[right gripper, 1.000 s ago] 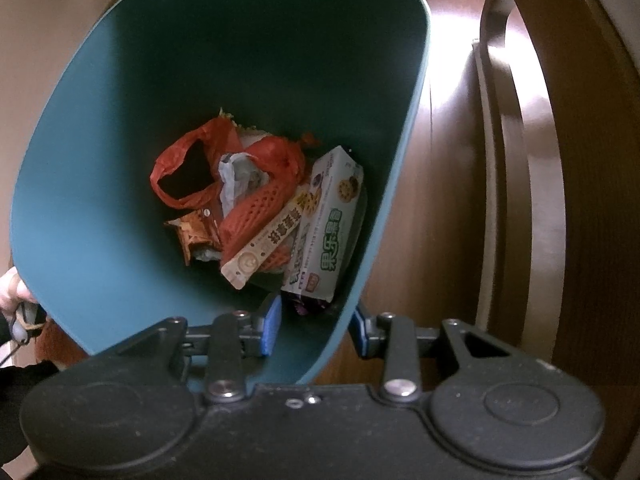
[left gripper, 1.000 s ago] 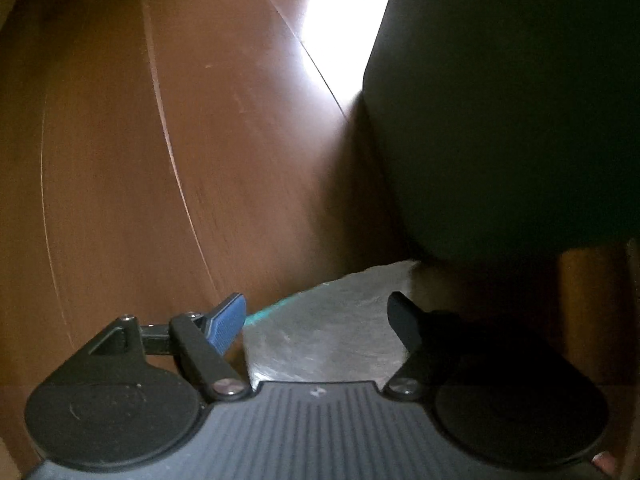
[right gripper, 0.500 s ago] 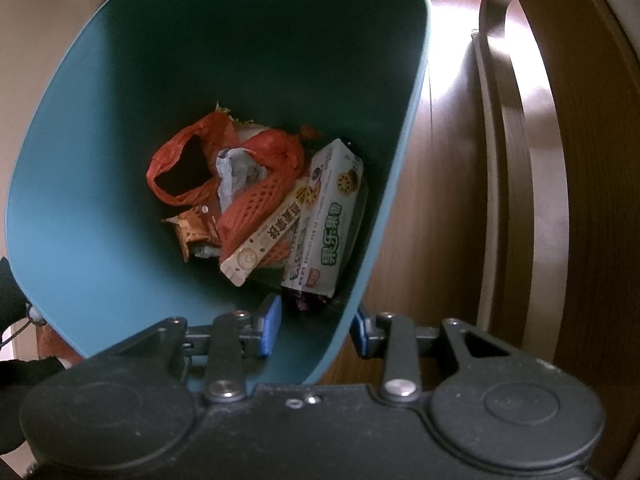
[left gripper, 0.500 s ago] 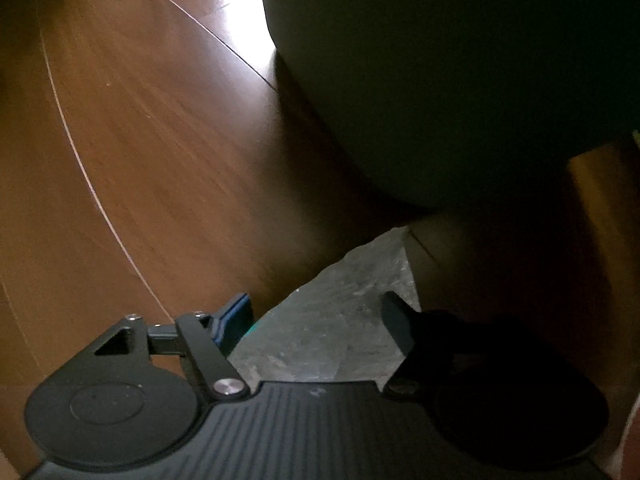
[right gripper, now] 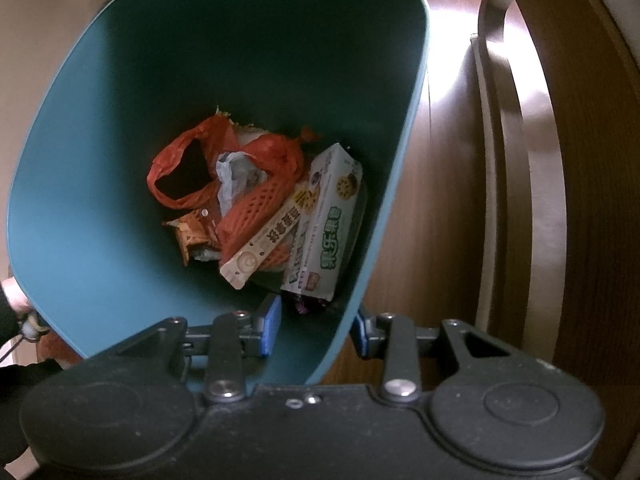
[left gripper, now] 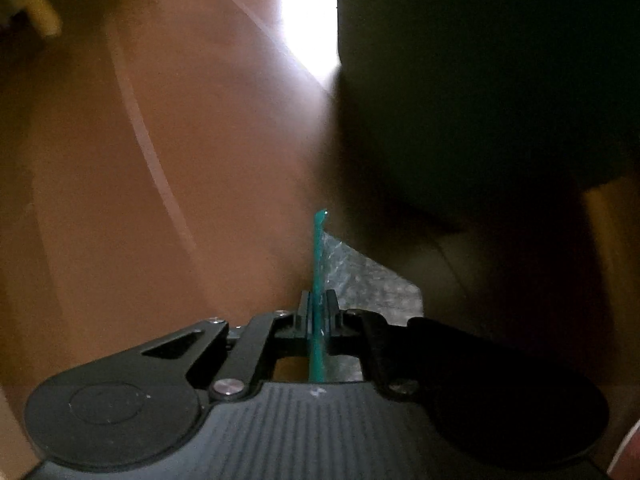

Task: Collect trash
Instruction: 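Carry the foil mailer into the bin and open the left tool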

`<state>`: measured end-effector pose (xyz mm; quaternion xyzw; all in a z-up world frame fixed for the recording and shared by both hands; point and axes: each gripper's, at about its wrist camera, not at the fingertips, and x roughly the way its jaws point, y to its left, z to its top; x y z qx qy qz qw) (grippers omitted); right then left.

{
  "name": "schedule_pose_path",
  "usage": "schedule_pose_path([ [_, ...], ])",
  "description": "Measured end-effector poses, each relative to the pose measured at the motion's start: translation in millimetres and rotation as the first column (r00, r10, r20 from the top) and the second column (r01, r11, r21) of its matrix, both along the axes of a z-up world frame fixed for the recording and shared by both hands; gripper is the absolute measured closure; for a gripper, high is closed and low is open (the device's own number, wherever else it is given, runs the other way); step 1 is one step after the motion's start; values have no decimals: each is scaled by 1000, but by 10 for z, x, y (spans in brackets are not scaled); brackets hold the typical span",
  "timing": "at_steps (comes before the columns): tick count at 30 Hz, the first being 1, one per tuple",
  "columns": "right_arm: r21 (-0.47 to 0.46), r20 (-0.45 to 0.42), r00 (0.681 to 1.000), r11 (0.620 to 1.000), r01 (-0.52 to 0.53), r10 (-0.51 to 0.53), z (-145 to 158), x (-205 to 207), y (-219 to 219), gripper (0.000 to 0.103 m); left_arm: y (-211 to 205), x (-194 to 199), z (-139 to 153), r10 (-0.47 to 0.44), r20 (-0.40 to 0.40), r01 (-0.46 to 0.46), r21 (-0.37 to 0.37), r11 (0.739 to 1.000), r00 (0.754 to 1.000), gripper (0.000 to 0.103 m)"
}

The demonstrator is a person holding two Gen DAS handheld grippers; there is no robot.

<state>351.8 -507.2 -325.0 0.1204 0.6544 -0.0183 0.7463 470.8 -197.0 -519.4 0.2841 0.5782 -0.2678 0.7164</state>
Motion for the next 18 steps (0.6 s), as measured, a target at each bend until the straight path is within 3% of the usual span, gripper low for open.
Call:
schedule_pose_path([
  [9, -44, 35, 999, 998, 36, -34, 100, -10, -18, 73, 301, 152, 1170, 158, 170, -156, -27, 987, 973, 100],
  [13, -73, 36, 999, 997, 26, -24, 89, 0, -8, 78, 295, 53, 1782, 180, 237, -171, -59, 983, 955, 100],
  [18, -135, 17, 1000, 990, 28, -26, 61, 35, 19, 93, 171, -183, 2509, 195, 300, -163, -130, 978, 934, 100],
])
